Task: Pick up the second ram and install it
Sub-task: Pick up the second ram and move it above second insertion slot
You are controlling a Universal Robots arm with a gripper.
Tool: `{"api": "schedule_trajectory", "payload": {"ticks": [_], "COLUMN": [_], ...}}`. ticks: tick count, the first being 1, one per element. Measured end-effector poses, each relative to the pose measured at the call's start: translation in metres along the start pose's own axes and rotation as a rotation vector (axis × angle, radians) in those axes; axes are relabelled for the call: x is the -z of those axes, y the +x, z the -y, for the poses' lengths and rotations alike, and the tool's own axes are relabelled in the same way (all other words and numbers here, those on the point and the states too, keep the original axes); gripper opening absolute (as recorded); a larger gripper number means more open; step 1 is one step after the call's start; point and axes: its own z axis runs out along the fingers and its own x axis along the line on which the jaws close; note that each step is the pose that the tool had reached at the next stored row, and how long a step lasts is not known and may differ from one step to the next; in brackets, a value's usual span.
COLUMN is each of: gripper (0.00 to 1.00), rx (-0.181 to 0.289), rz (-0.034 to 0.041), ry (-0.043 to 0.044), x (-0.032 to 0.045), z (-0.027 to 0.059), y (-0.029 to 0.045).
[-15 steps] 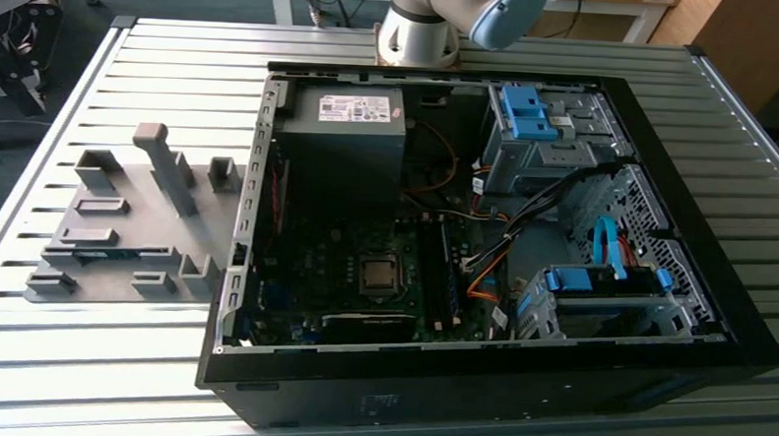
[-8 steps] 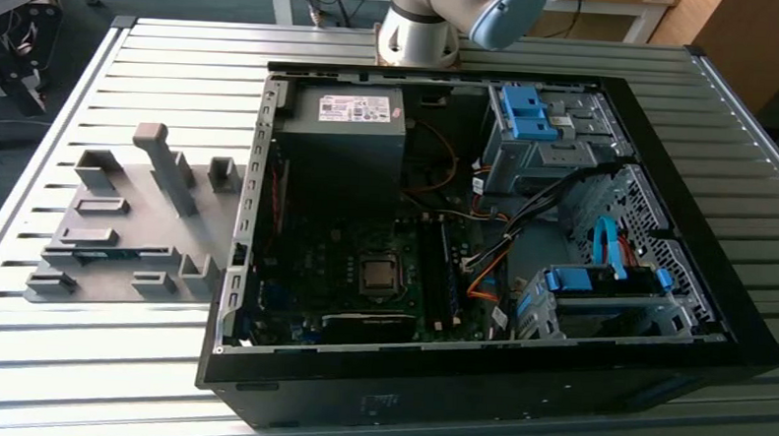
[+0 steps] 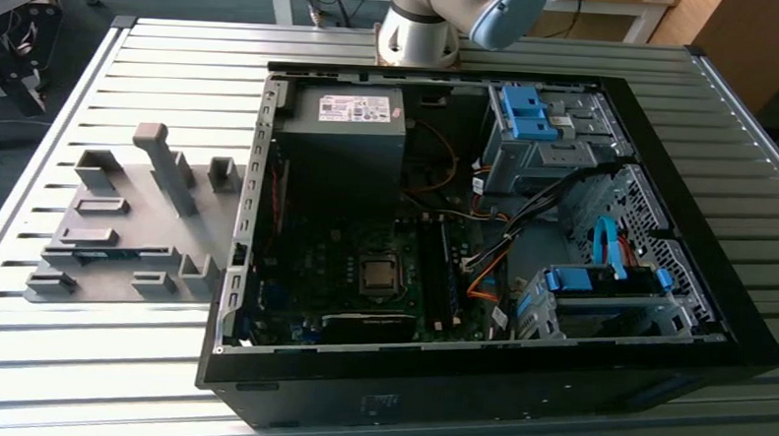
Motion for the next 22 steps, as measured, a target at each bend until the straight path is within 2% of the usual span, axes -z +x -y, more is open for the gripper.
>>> {"api": "schedule_trajectory", "payload": {"ticks": [7, 15, 22], "gripper": [0.11, 0.11, 0.11], "rx": [0.024, 0.099, 0.103], "rz": [-0.0006, -0.0023, -0.0024], "ry": [-0.0004, -0.0017, -0.0019], "x": [0.0000, 0.0000, 0.0000], "z": [0.0002, 0.0007, 0.0008], "y": [0.0001, 0.0005, 0.0006]}}
